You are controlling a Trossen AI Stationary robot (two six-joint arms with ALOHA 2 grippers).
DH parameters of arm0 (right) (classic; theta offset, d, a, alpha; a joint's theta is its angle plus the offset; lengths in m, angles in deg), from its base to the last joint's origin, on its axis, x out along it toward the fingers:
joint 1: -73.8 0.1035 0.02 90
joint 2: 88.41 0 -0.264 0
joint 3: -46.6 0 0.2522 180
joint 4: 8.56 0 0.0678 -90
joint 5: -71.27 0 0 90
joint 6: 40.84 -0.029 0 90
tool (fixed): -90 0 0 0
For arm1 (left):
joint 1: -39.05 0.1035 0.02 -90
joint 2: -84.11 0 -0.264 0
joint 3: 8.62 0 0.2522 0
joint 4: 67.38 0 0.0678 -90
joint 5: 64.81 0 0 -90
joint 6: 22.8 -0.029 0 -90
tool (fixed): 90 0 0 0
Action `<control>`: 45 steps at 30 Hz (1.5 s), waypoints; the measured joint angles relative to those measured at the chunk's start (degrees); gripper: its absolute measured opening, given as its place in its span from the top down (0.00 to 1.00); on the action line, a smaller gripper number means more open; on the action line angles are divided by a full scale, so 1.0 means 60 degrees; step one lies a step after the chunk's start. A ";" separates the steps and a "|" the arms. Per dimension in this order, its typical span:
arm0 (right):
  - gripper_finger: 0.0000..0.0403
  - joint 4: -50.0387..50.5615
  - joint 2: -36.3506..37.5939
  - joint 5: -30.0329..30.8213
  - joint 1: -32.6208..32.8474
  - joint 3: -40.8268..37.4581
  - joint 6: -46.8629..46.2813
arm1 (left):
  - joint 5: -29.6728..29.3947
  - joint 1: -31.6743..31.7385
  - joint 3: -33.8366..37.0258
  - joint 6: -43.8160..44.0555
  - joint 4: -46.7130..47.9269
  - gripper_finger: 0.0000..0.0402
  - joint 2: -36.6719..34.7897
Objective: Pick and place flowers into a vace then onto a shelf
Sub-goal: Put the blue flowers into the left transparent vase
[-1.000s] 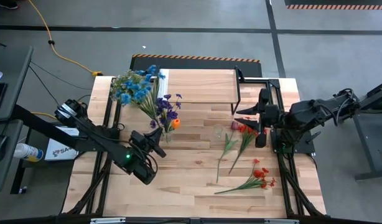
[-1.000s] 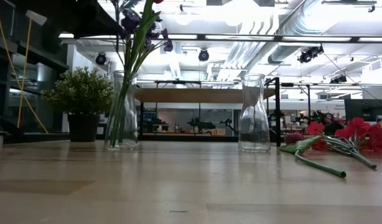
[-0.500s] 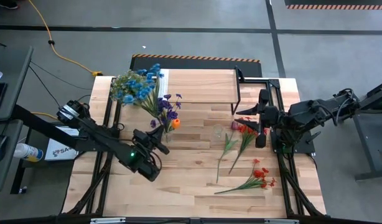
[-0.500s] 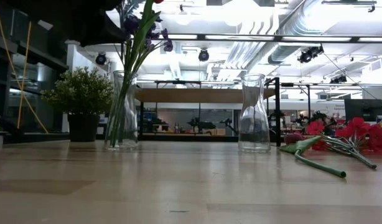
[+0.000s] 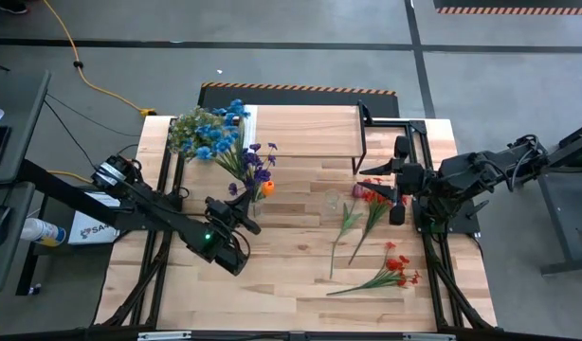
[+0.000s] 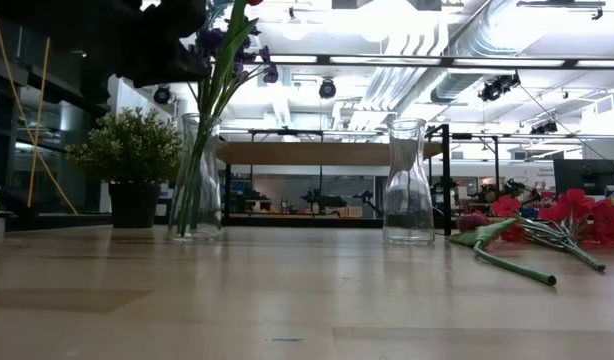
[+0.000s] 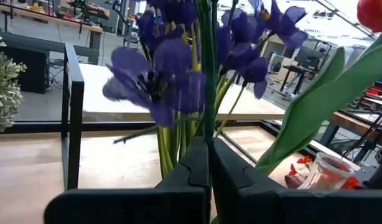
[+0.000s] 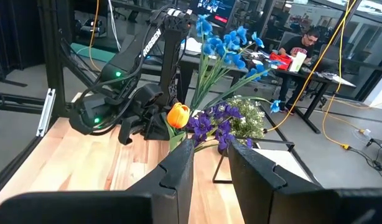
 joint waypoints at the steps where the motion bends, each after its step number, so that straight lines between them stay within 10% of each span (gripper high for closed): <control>1: 0.77 0.0000 0.0000 0.0000 -0.0003 0.0000 0.0000 | 0.0002 0.0000 0.0000 0.0008 0.0000 0.92 0.0002; 45: 0.77 0.0182 0.0000 -0.0025 0.0000 0.0000 -0.0010 | 0.1115 -0.0022 -0.0011 -0.0421 -0.1209 0.83 0.0479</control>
